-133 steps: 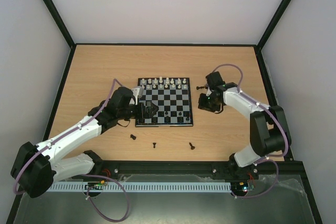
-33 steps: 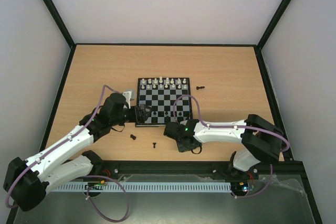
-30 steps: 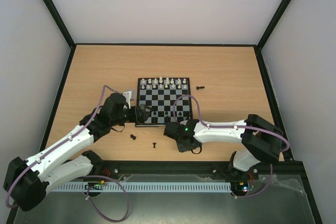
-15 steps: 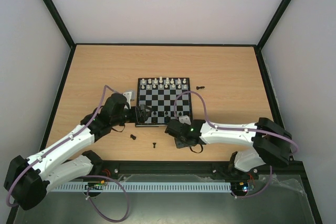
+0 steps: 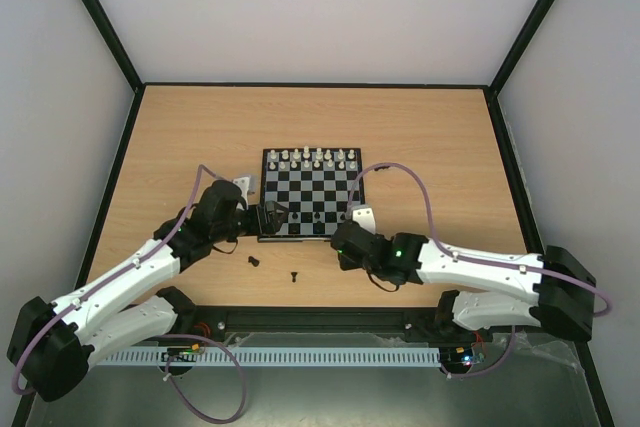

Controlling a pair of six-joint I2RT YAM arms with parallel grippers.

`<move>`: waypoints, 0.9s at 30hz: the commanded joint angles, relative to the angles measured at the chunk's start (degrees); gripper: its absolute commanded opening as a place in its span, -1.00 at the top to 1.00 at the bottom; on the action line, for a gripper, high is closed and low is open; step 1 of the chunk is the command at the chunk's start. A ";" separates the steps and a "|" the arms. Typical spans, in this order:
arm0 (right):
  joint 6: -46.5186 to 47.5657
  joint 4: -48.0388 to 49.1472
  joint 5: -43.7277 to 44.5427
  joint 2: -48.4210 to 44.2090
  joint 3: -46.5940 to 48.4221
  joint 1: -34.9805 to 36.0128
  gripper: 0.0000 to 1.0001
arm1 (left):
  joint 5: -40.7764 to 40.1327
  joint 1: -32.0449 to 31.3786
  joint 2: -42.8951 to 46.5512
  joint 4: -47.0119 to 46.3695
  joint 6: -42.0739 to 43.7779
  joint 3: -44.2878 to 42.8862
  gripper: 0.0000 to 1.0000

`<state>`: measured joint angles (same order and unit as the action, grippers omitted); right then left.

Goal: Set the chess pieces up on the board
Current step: Pick up the chess piece at the center of the board.

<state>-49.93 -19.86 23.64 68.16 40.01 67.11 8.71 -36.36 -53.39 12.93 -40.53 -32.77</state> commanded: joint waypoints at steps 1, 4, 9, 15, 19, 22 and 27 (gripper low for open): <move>-0.14 3.76 6.06 -4.78 -3.54 0.22 0.97 | -0.61 -0.12 1.02 -0.27 -0.43 0.70 -0.98; 0.30 5.44 7.86 -6.44 -4.55 0.23 0.97 | -0.65 -0.12 0.87 -0.43 -0.48 0.90 -0.98; 2.46 10.26 10.62 -6.73 -6.32 0.24 0.97 | -0.71 -0.12 0.66 -0.98 -0.47 1.35 -0.98; 6.84 21.19 14.22 -5.77 -9.08 0.26 0.97 | -0.71 -0.12 0.11 -1.41 -0.43 1.63 -0.98; 9.28 26.15 15.38 -4.44 -9.96 0.21 0.97 | -0.70 -0.12 0.02 -1.57 -0.45 1.75 -0.98; 10.56 30.63 16.02 -3.52 -11.79 0.21 0.97 | -0.74 -0.12 0.20 -2.10 -0.57 2.58 -0.98; 11.79 30.58 11.10 -3.83 -9.42 0.32 0.97 | 2.02 -0.12 0.73 -3.49 -0.84 3.11 -0.98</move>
<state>-39.66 7.84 35.59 64.38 28.64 67.11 8.64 -36.36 -53.34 11.73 -40.95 -30.46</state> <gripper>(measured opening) 0.058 0.991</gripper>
